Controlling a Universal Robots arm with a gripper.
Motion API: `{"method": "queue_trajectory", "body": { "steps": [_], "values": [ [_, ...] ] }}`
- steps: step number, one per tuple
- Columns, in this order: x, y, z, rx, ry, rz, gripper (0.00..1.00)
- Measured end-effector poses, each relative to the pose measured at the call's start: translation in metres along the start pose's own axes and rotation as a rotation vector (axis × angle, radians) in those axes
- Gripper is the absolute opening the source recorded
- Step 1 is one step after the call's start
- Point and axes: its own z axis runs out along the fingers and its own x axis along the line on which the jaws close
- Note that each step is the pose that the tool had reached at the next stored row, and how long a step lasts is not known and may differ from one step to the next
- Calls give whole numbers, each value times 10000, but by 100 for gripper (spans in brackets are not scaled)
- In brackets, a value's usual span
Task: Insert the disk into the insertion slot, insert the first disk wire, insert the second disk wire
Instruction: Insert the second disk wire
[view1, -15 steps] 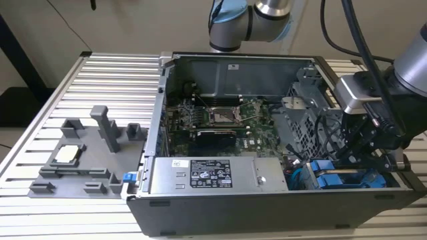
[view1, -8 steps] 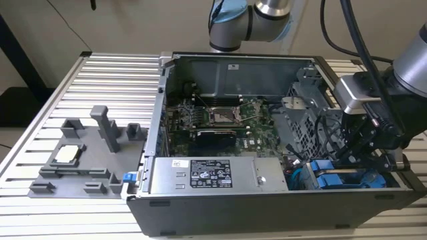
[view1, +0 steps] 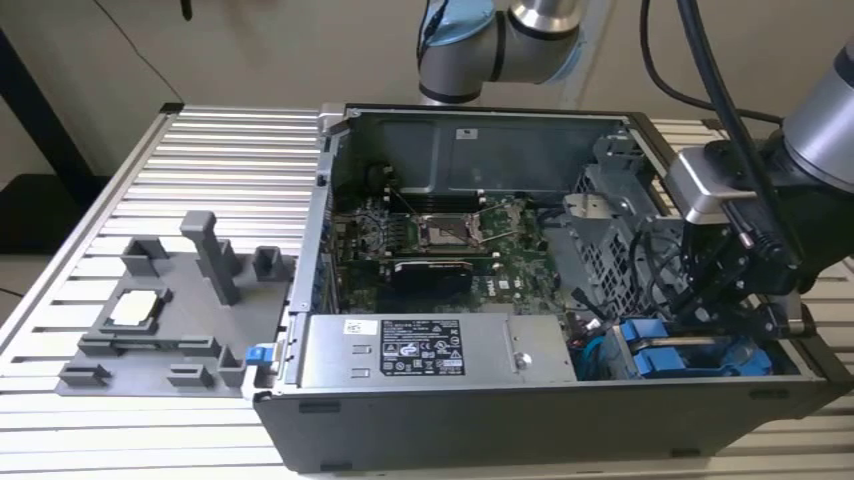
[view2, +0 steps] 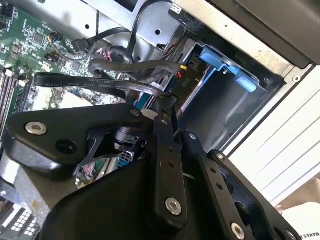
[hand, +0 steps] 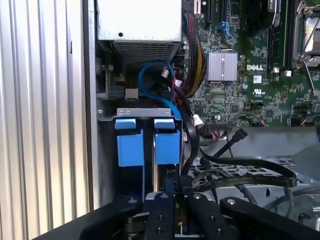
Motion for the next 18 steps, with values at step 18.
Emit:
{"method": "queue_trajectory", "body": {
  "steps": [18],
  "values": [
    [11, 1, 12, 8, 19, 8, 16]
  ]
}}
